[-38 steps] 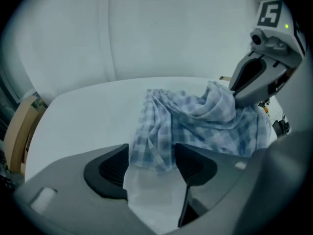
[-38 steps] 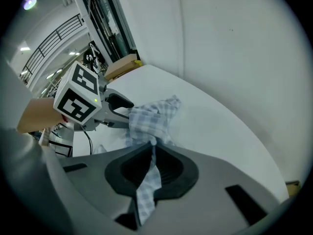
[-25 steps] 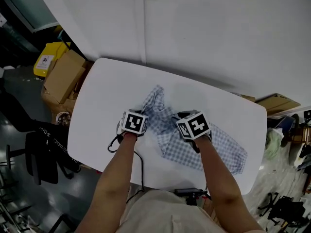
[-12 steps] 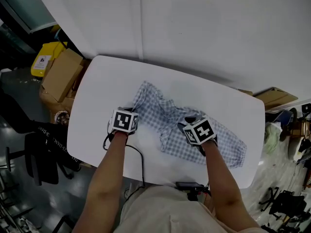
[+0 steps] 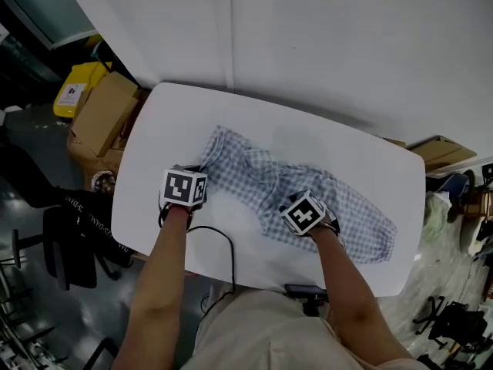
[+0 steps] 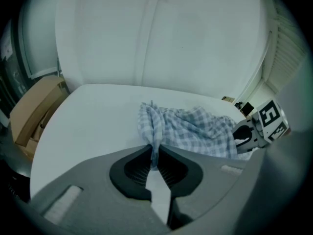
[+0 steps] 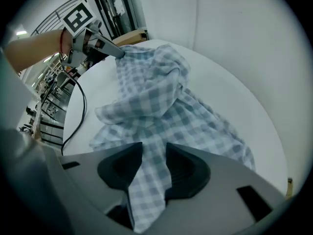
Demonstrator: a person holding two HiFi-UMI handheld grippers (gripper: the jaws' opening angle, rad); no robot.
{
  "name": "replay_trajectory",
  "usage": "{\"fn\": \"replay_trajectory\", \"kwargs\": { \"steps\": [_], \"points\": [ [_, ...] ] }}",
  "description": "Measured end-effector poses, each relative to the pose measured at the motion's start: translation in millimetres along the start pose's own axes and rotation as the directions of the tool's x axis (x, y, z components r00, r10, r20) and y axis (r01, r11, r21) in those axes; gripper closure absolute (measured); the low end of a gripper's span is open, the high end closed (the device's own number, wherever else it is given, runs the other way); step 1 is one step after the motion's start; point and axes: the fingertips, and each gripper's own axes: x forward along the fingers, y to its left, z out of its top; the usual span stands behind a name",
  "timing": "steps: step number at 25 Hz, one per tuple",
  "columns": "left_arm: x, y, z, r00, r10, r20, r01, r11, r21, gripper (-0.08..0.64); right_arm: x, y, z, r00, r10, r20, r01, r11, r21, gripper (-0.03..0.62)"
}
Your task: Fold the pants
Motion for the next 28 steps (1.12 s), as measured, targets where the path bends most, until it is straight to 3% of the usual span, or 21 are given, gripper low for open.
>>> {"fn": "replay_trajectory", "kwargs": {
  "steps": [12, 16, 22, 25, 28],
  "points": [
    [-47.3, 105.6, -54.1, 0.984, 0.157, -0.087, -0.163, 0.984, -0.067, 0.526, -0.1, 2.0, -1.3, 0.998, 0.020, -0.066, -0.025, 0.998, -0.065, 0.433],
    [-62.8, 136.0, -72.0, 0.974, 0.203, -0.104, -0.214, 0.971, -0.107, 0.526, 0.4, 7.9, -2.0, 0.995, 0.041, -0.092, -0.050, 0.994, -0.097, 0.399],
    [-75.1, 159.7, -97.8, 0.965, 0.222, -0.140, -0.239, 0.963, -0.124, 0.526, 0.7, 8.2, -2.2, 0.992, 0.027, -0.119, -0.041, 0.992, -0.115, 0.394],
    [-77.8, 166.9, -106.4, 0.964, 0.218, -0.149, -0.239, 0.962, -0.133, 0.526, -0.5, 11.1, -1.8, 0.992, 0.021, -0.124, -0.043, 0.983, -0.179, 0.385],
    [-80.7, 174.4, -114.3, 0.963, 0.217, -0.156, -0.238, 0.962, -0.131, 0.526, -0.5, 22.7, -3.2, 0.991, 0.045, -0.122, -0.079, 0.953, -0.291, 0.373]
  ]
}}
